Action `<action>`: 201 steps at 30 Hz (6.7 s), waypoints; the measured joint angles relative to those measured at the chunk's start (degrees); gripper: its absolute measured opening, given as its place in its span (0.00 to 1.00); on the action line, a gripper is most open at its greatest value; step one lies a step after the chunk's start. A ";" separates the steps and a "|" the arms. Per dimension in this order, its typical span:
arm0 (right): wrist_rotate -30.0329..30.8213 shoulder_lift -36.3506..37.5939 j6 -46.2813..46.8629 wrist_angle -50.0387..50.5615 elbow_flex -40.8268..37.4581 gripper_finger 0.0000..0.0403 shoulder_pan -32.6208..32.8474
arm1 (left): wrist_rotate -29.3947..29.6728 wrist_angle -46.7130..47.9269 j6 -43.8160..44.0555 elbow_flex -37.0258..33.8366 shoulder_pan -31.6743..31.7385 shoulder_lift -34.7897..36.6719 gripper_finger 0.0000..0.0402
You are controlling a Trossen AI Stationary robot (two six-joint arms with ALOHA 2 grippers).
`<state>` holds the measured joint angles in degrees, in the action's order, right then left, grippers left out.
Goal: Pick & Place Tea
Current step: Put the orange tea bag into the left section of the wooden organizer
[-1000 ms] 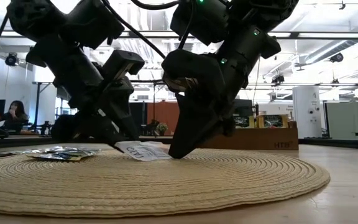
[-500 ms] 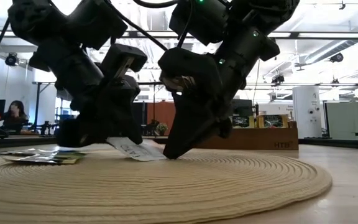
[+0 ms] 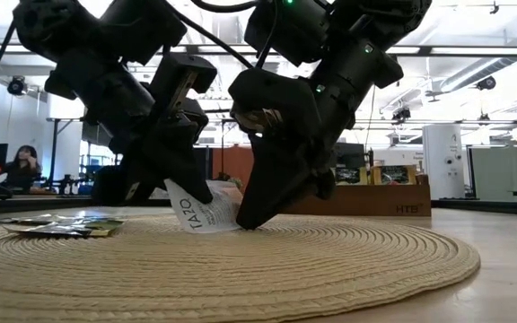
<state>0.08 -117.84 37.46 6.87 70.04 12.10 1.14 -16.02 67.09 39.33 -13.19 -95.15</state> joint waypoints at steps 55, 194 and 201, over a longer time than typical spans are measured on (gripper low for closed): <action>6.08 28.63 -16.87 7.17 0.02 0.12 -2.43 | 15.21 67.48 -38.99 32.58 -3.02 8.40 0.00; 20.94 29.57 -4.06 -40.15 -0.31 0.03 -2.60 | 42.86 -57.97 -53.44 -2.79 -11.10 25.44 0.28; 20.96 29.57 -3.99 -40.28 -0.31 0.03 -2.51 | 36.89 -54.32 -51.93 2.21 -8.09 21.32 0.28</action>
<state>21.04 -88.27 33.47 -33.41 69.73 9.58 38.03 -70.34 15.16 41.54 -21.28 -73.83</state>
